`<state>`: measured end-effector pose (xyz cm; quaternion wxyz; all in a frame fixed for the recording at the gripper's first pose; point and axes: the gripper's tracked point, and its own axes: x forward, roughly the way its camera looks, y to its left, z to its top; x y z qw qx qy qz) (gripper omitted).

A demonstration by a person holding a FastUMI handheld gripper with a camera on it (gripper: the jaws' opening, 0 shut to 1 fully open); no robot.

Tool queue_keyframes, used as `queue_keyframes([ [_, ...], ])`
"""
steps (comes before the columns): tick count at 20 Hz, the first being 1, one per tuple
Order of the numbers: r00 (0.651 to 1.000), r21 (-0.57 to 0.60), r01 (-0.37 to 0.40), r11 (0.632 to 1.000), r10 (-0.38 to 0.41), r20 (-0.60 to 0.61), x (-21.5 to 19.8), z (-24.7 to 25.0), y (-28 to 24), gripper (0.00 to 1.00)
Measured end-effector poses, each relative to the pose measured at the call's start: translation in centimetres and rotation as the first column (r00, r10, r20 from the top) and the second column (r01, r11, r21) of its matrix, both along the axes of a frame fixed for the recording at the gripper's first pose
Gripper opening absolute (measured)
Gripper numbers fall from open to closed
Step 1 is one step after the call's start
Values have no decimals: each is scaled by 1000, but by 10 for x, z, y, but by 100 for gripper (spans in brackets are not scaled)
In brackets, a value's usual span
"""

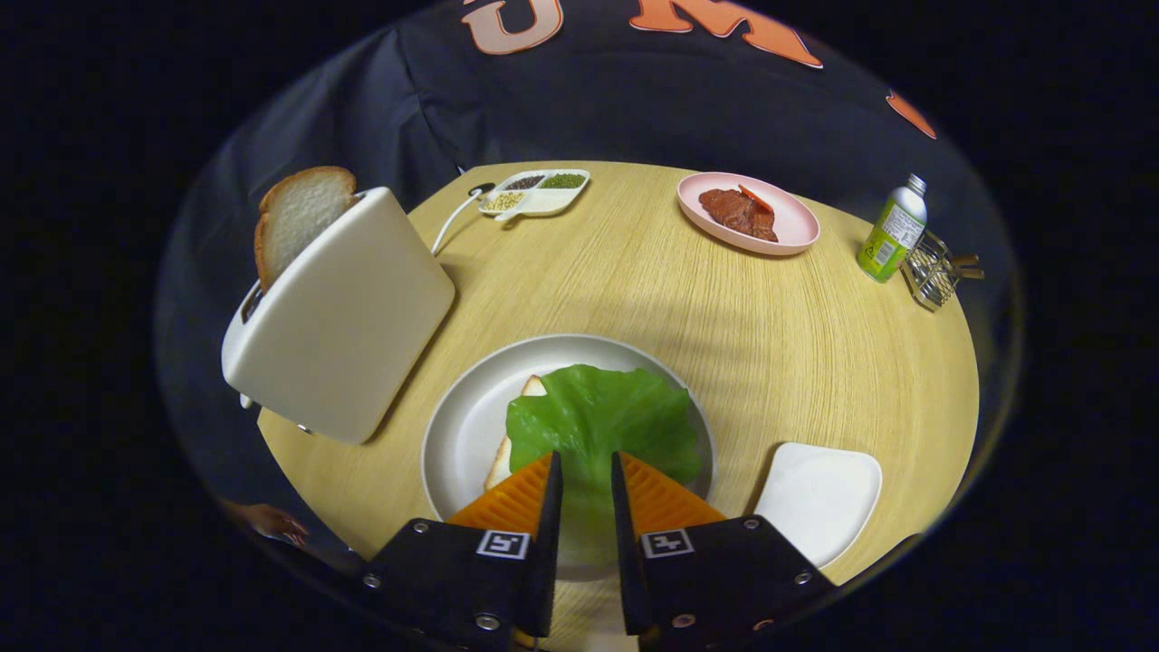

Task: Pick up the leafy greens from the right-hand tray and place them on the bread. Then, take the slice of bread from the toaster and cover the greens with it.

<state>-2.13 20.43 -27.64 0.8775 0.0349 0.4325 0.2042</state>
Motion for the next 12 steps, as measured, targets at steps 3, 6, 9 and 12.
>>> queue_keyframes([
  [3, 1000, 32, 7, 999, -8, 20, -2, 23, 8, 52],
  [6, 998, 40, 11, 999, -14, 64, 3, 57, 13, 78],
  [9, 994, 48, 9, 999, -14, 105, 10, 93, 27, 87],
  [12, 990, 41, -22, 999, 16, 142, 16, 128, 47, 93],
])
